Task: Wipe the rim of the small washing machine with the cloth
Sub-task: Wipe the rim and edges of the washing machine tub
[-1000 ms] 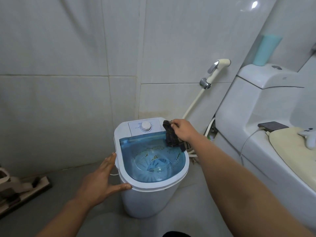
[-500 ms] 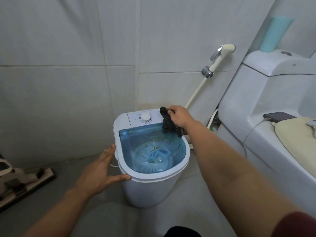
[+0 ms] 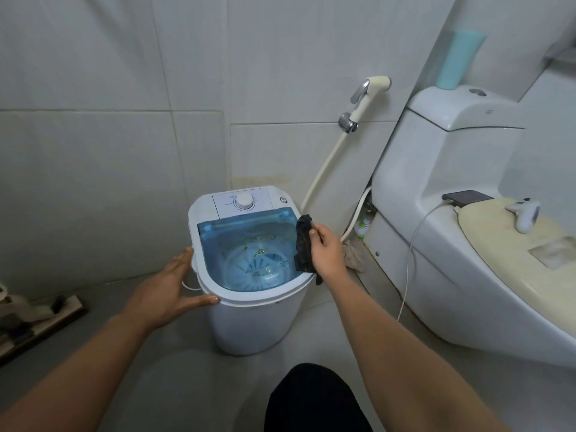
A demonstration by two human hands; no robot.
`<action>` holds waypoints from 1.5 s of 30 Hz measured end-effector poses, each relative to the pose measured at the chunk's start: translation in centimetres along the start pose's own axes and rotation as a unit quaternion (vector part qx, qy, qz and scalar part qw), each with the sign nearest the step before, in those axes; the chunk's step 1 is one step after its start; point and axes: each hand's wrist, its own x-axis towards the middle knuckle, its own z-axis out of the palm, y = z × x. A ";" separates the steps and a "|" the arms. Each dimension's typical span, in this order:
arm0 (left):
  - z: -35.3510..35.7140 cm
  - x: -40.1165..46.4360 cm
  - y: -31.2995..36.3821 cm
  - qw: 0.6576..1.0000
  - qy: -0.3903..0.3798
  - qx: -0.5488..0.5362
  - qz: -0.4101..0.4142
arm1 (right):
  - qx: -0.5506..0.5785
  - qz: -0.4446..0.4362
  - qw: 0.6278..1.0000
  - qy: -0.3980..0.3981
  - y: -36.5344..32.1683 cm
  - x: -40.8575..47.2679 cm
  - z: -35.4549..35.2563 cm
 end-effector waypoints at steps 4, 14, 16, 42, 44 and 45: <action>-0.2 0.0 0.1 1.000 -0.001 0.008 -0.002 | 0.044 -0.012 0.997 0.057 1.3 -3.5 0.9; 0.0 -0.2 -0.1 1.000 0.004 0.007 0.002 | 0.100 -0.085 0.981 0.145 2.1 -12.6 5.5; 0.1 -0.3 -0.1 1.000 0.006 0.006 0.003 | 0.066 -0.131 0.981 0.129 2.6 -13.9 6.0; 1.2 0.0 -2.4 1.000 -0.003 -0.004 0.023 | -0.257 -0.402 0.873 -0.100 -2.7 -14.5 13.3; 1.5 -0.1 -2.8 0.999 0.006 -0.023 0.028 | -0.264 -0.367 0.883 -0.125 -4.1 -13.5 13.8; 1.6 0.0 -2.9 0.999 0.009 -0.034 0.023 | -0.271 -0.351 0.886 -0.138 -4.8 -12.9 14.1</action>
